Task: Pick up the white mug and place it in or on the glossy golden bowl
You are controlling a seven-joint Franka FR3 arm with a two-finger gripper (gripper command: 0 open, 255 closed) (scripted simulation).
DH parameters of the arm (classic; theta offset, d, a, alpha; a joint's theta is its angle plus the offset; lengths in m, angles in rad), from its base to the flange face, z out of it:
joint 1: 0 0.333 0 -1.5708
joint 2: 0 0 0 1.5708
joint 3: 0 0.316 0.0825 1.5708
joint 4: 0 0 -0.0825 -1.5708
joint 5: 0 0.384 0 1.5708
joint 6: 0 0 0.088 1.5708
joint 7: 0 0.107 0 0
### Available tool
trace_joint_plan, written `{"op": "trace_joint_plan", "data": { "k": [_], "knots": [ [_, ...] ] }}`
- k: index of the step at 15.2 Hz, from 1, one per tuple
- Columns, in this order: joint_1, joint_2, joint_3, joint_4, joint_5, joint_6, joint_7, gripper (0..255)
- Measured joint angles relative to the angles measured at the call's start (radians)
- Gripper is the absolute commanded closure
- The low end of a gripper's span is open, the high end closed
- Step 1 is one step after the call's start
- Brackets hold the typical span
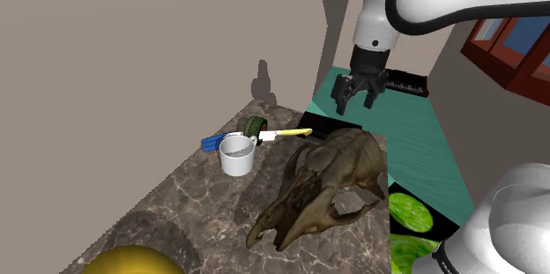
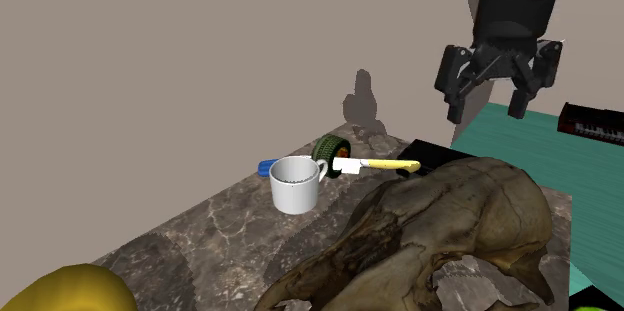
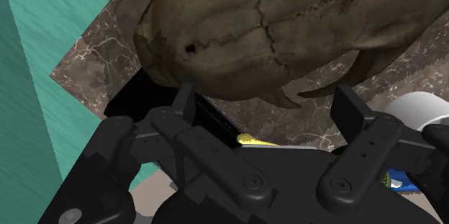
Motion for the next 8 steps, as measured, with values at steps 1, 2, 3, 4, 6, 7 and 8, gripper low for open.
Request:
{"op": "trace_joint_plan", "data": {
  "k": [1,2,3,4,6,7,8],
  "knots": [
    [0.006,0.017,0.016,0.002,0.006,0.018,0.019,0],
    [0.008,0.059,0.030,0.024,0.009,0.041,0.036,0],
    [0.014,0.079,0.046,0.022,0.014,0.065,0.056,0],
    [0.020,0.114,0.065,0.036,0.017,0.089,0.079,0],
    [0.027,0.168,0.094,0.054,0.020,0.129,0.118,0],
    [0.030,0.206,0.109,0.075,0.018,0.147,0.138,0],
    [0.033,0.233,0.122,0.092,0.015,0.160,0.157,0]
  ]
}}
